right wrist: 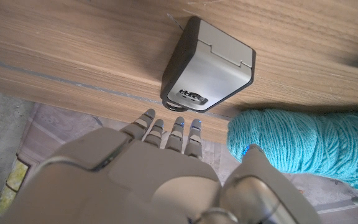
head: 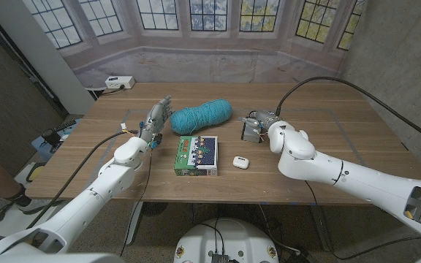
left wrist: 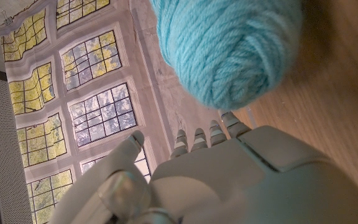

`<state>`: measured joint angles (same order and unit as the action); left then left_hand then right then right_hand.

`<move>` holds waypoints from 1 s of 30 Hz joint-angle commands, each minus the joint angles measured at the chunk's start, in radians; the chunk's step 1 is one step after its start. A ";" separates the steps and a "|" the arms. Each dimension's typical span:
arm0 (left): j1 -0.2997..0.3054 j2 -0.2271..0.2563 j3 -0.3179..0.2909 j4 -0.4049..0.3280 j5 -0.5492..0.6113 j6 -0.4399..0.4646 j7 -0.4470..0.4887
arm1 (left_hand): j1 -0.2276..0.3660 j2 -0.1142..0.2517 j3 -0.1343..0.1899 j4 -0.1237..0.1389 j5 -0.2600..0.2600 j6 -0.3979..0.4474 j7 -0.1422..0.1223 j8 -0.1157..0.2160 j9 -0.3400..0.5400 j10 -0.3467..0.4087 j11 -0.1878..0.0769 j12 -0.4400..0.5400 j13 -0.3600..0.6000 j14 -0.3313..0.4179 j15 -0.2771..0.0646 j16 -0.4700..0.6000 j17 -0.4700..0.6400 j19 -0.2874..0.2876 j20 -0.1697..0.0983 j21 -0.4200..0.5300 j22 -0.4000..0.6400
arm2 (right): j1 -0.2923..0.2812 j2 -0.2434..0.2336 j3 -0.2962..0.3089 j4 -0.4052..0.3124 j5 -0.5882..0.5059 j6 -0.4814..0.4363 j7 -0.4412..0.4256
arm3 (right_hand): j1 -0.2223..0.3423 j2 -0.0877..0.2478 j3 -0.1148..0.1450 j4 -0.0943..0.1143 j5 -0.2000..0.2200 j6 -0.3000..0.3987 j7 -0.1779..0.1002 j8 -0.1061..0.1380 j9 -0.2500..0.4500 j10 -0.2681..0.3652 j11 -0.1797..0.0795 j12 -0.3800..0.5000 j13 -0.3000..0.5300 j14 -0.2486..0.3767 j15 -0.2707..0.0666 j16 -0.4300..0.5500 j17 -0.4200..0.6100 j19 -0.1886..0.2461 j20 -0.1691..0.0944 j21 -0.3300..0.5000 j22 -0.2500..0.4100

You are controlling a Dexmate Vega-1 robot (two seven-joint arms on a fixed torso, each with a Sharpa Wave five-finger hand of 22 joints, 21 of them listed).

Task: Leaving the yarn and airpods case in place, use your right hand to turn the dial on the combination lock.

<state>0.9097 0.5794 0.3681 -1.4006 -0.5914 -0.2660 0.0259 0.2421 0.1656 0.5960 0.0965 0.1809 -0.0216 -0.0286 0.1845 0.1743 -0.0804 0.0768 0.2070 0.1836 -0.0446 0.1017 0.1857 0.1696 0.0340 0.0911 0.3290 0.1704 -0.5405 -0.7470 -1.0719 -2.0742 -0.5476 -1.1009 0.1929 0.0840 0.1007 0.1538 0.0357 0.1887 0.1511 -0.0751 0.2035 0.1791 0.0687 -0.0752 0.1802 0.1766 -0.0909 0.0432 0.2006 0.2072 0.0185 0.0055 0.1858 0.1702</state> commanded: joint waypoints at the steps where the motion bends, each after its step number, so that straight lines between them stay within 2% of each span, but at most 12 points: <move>1: 0.000 0.001 0.001 0.002 -0.003 0.000 -0.005 | 0.005 -0.002 0.004 0.000 -0.002 0.005 0.000 0.000 0.006 0.001 0.002 -0.001 0.004 0.002 0.002 -0.004 0.004 0.007 0.003 -0.002 0.001 | 0.010 0.027 -0.051 -0.003 -0.015 -0.067 -0.052 | -0.025 0.014 -0.003 0.017 0.006 0.022 -0.001 0.007 0.002 0.013 -0.012 0.008 0.003 0.000 -0.007 0.008 0.002 -0.011 -0.008 0.004 0.002; 11: 0.011 0.005 -0.002 -0.007 -0.004 0.004 0.001 | 0.004 -0.003 0.006 -0.001 -0.002 0.006 0.000 0.000 0.006 0.001 0.001 -0.002 0.004 0.003 0.002 -0.004 0.004 0.008 0.003 -0.006 0.001 | 0.034 0.047 -0.080 0.014 0.027 -0.112 -0.080 | -0.037 0.007 -0.007 0.025 0.009 0.010 -0.008 -0.003 0.001 0.047 -0.014 0.018 0.002 0.010 -0.005 0.011 -0.001 -0.018 -0.008 0.002 0.001; 17: 0.017 0.007 -0.002 -0.015 -0.004 0.006 0.006 | 0.003 -0.003 0.007 -0.001 -0.002 0.005 -0.001 0.000 0.006 0.001 0.002 -0.002 0.004 0.003 0.003 -0.004 0.004 0.009 0.004 -0.007 0.001 | 0.044 0.042 -0.090 0.021 0.059 -0.119 -0.104 | -0.033 0.003 -0.005 0.022 0.011 0.000 -0.007 -0.010 0.000 0.080 0.003 0.025 0.002 0.017 -0.005 0.010 -0.006 -0.019 -0.007 0.003 0.001; 30: 0.016 0.010 -0.002 -0.023 0.001 0.012 0.012 | 0.003 -0.002 0.010 -0.002 -0.002 0.004 -0.002 -0.001 0.006 0.001 0.002 -0.002 0.004 0.003 0.002 -0.004 0.004 0.011 0.004 -0.012 0.001 | 0.058 0.037 -0.111 0.035 0.109 -0.125 -0.157 | -0.024 -0.004 -0.001 0.016 0.013 0.004 -0.007 -0.009 0.000 0.107 -0.001 0.027 0.003 0.033 -0.008 0.012 -0.011 -0.018 -0.008 0.004 0.000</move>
<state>0.9244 0.5873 0.3672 -1.4175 -0.5943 -0.2573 0.0334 0.2421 0.1656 0.5986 0.0938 0.1809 -0.0216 -0.0286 0.1846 0.1742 -0.0804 0.0768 0.2070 0.1836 -0.0446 0.1017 0.1857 0.1696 0.0413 0.0911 0.3175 0.1703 -0.4933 -0.7074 -1.1671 -2.0485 -0.4783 -1.2142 0.0767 0.0588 0.0918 0.1479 0.0524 0.1963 0.1550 -0.0805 0.1986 0.1767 0.1673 -0.0739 0.2036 0.1768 -0.0657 0.0360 0.2084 0.1952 0.0079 0.0017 0.1857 0.1674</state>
